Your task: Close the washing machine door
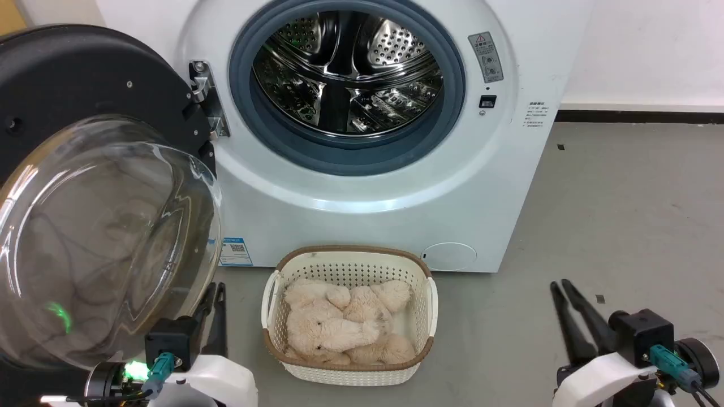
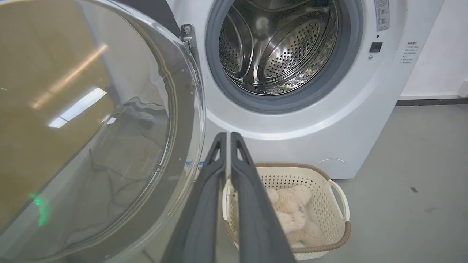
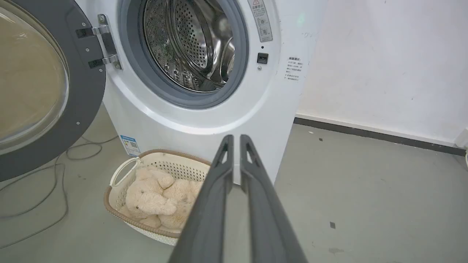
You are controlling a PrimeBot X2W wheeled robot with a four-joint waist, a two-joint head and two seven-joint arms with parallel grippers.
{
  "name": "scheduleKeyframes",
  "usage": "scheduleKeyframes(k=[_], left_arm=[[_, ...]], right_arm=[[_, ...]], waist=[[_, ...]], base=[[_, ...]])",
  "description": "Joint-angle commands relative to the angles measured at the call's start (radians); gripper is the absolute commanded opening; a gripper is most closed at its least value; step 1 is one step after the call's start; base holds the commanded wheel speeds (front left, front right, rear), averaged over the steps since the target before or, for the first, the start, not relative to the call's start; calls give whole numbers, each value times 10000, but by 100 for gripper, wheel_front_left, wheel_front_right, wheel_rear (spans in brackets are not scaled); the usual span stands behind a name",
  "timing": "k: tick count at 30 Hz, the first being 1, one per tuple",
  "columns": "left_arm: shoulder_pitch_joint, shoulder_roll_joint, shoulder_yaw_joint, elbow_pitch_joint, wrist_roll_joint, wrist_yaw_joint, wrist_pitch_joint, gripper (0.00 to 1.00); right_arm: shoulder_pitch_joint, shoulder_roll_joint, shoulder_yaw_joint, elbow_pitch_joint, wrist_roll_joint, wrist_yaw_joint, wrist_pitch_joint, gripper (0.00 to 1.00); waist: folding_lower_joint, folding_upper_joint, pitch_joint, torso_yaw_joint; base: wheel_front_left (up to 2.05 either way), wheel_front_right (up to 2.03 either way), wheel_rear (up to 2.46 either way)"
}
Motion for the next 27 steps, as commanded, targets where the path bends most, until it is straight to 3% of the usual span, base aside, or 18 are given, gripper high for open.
scheduleKeyframes(k=[1, 2, 3, 4, 27], left_arm=[[0, 0, -3, 4, -3, 4, -5, 0], [0, 0, -6, 9, -3, 4, -5, 100], [0, 0, -6, 9, -3, 5, -6, 0], [-1, 0, -11, 10, -7, 6, -13, 100], [29, -2, -203, 43, -257, 136, -493, 100]], right_arm=[[1, 0, 4, 2, 7, 0, -4, 0], [1, 0, 4, 5, 9, 0, -5, 100], [1, 0, 6, 7, 11, 0, -5, 0], [2, 0, 6, 9, 21, 0, -12, 100], [94, 8, 99, 94, 560, 1, -493, 100]], waist=[[1, 0, 1, 0], [0, 0, 1, 0], [0, 0, 1, 0], [0, 0, 2, 0], [0, 0, -42, 458]], base=[[0, 0, 0], [0, 0, 0], [0, 0, 0], [0, 0, 0], [0, 0, 0]])
